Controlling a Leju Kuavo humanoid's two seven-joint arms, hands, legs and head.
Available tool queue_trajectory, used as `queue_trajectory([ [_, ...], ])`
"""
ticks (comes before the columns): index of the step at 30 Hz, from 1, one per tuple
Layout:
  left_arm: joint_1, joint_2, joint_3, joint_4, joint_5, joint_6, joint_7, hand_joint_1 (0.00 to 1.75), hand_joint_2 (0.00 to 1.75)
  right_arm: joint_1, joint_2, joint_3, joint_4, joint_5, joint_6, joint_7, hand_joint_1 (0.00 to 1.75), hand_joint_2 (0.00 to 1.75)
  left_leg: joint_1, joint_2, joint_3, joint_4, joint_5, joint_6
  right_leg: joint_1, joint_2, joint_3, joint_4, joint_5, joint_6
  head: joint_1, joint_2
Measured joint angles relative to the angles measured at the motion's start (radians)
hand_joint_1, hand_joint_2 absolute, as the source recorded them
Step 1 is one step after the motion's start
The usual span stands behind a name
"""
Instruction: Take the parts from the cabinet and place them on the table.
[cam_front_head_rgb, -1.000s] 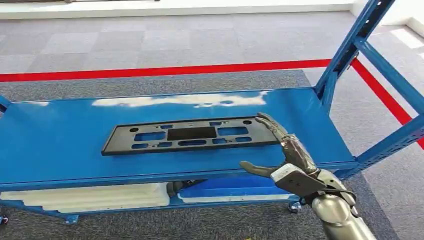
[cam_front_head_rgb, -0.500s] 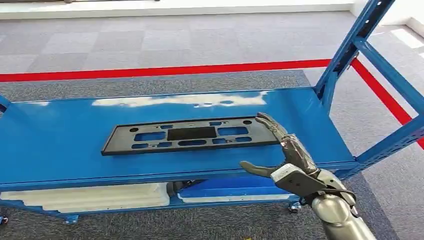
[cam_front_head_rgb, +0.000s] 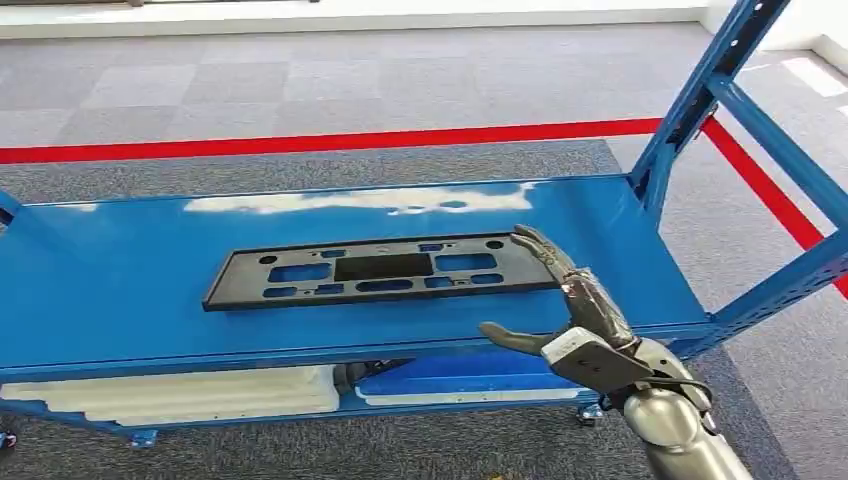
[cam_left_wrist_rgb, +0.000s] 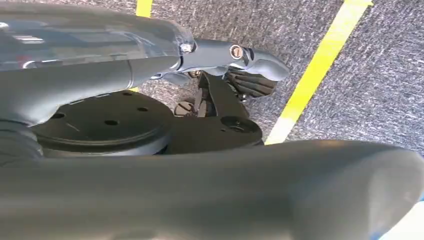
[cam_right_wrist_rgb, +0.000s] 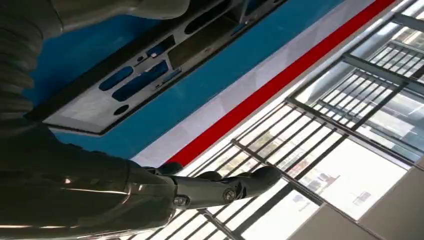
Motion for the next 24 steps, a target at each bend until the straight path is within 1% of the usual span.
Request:
queue_trajectory([
  [24,0.000,0.000,0.000,0.000,0.000,0.000,0.000,0.00,0.00,0.000,0.000,0.000,0.000,0.000,0.000,0.000,0.00,1.75,0.000,0.000,0.000,0.000,0.000,0.000,0.000,0.000,0.000,0.000,0.000,0.000,0.000,0.000],
])
